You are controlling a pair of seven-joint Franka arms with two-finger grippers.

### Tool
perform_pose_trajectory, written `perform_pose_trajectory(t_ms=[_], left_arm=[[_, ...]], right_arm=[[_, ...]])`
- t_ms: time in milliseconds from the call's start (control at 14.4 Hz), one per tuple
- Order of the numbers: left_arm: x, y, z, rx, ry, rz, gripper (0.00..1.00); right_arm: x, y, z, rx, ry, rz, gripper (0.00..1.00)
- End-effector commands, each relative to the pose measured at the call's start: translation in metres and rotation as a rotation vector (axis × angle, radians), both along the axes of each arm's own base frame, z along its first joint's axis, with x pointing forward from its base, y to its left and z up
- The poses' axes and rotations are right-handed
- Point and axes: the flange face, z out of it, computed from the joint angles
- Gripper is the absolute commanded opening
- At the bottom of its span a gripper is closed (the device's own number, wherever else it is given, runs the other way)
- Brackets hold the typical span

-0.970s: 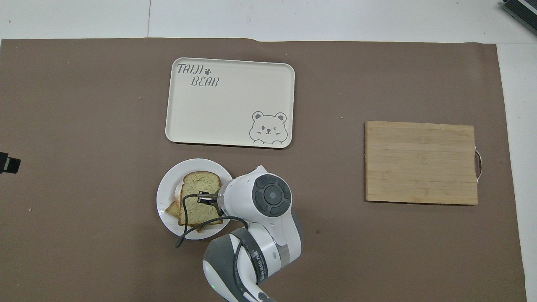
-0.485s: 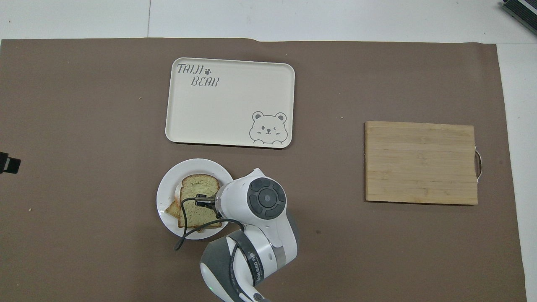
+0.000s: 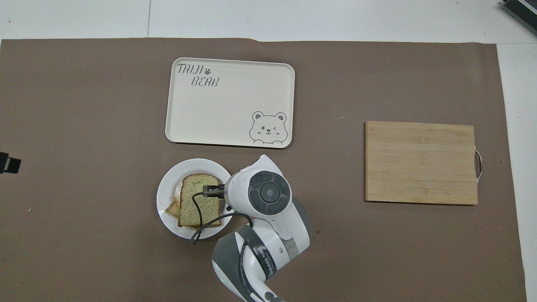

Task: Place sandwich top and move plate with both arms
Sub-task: 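Release the bread slice and lift the right gripper away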

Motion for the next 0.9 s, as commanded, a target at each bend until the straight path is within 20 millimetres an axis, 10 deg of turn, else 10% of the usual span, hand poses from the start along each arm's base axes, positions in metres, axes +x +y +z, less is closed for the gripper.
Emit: perform_pose_trajectory(t_ms=[0, 554, 832], left_arm=[[-0.009, -0.002, -0.001, -0.009, 0.004, -0.015, 1.00], [-0.014, -0.006, -0.009, -0.063, 0.000, -0.020, 1.00], [-0.021, -0.010, -0.046, -0.118, 0.023, -0.020, 1.00]], right_arm=[[0.018, -0.043, 0.036, -0.072, -0.017, 0.027, 1.00], [0.065, -0.177, 0.126, -0.184, -0.062, 0.052, 1.00], [0.080, -0.247, 0.178, -0.187, -0.067, 0.068, 1.00]])
